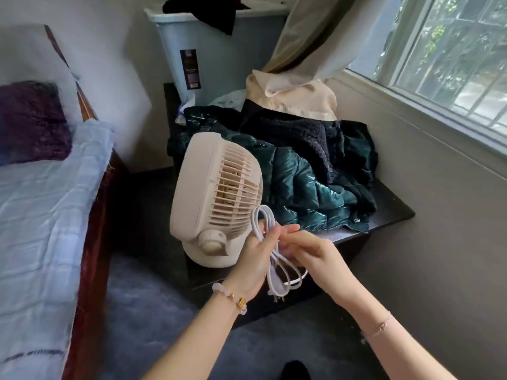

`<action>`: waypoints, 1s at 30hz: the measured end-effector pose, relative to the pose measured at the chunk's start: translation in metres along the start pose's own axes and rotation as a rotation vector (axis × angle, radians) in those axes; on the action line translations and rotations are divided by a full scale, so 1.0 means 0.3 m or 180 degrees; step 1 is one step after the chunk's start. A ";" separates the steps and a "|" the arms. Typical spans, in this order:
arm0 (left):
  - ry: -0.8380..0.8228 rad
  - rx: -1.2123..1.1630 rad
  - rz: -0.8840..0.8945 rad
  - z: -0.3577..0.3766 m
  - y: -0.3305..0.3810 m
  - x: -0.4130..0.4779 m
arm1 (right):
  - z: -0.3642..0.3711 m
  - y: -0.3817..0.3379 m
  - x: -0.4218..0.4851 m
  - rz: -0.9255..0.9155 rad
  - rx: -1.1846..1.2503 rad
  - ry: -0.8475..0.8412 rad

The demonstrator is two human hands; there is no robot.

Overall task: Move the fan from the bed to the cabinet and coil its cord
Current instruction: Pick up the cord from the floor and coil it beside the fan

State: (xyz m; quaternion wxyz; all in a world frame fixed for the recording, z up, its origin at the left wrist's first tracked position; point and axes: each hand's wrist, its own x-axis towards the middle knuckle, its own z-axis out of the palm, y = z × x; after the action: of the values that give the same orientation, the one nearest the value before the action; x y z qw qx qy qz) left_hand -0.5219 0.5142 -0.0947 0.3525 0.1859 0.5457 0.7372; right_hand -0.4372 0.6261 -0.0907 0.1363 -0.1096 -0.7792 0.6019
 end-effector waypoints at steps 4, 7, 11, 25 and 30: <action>0.0509 -0.0241 -0.0001 0.011 0.000 0.060 | -0.153 0.137 0.063 0.0974 0.0360 0.0828; 0.0753 -0.0428 0.0089 0.012 -0.015 0.072 | -0.163 0.256 0.087 0.2373 0.0478 0.0575; 0.0972 -0.0863 -0.0097 0.012 -0.048 0.037 | -0.086 0.332 0.052 0.3660 0.1724 -0.0099; 0.1303 0.0681 -0.0989 0.028 -0.239 0.097 | -0.038 0.183 0.006 0.1288 0.0356 -0.1080; 0.1085 0.0455 -0.1124 0.073 -0.263 0.107 | -0.064 0.194 0.000 0.0628 -0.0782 -0.0909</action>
State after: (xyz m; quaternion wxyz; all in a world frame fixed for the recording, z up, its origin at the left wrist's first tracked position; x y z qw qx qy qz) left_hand -0.5044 0.5645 -0.1649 0.3646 -0.0148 0.6720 0.6444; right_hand -0.4302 0.6579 -0.1424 -0.0495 -0.1148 -0.8436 0.5223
